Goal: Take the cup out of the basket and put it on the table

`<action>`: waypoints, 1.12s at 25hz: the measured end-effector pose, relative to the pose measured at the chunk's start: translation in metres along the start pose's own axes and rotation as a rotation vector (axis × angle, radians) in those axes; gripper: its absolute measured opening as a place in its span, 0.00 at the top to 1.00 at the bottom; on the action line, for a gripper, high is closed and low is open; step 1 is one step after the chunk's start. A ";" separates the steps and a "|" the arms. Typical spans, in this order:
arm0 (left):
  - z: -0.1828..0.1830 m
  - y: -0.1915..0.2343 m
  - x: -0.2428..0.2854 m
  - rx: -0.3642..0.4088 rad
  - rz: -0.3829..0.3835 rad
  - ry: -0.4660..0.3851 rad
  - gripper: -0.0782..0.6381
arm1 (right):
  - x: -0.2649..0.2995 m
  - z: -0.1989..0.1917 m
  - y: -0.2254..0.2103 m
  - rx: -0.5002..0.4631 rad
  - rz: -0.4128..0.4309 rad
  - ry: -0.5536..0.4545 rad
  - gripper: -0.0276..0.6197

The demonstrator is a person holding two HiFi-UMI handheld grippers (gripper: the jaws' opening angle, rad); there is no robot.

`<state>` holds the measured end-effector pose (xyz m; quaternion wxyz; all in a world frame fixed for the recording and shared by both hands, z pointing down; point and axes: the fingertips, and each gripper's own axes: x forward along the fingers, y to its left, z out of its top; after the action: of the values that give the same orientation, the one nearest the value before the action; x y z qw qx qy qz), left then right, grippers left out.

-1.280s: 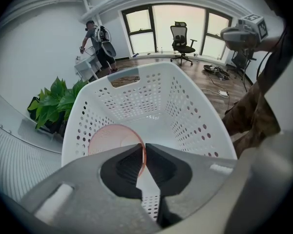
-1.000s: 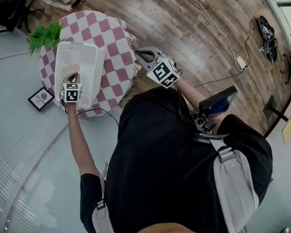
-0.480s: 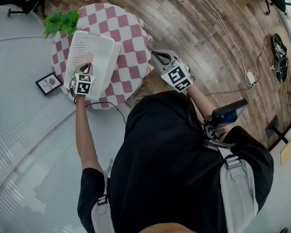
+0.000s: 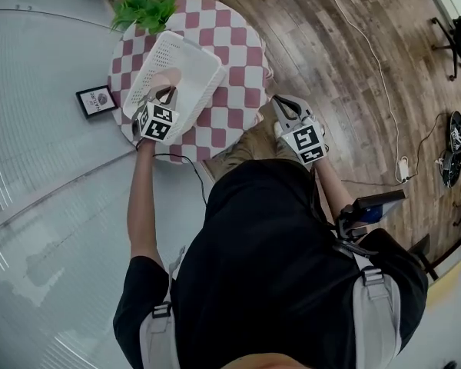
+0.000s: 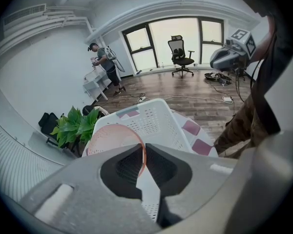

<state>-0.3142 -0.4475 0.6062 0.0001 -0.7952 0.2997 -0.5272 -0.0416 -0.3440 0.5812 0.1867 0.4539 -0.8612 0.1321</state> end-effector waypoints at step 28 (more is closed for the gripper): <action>0.029 -0.033 -0.100 -0.069 0.222 -0.148 0.86 | 0.008 0.002 0.032 -0.101 0.184 0.014 0.94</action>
<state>-0.3008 -0.3819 0.5199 0.0530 -0.7933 0.4028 -0.4534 -0.0727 -0.3332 0.5808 0.2023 0.3621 -0.9034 0.1083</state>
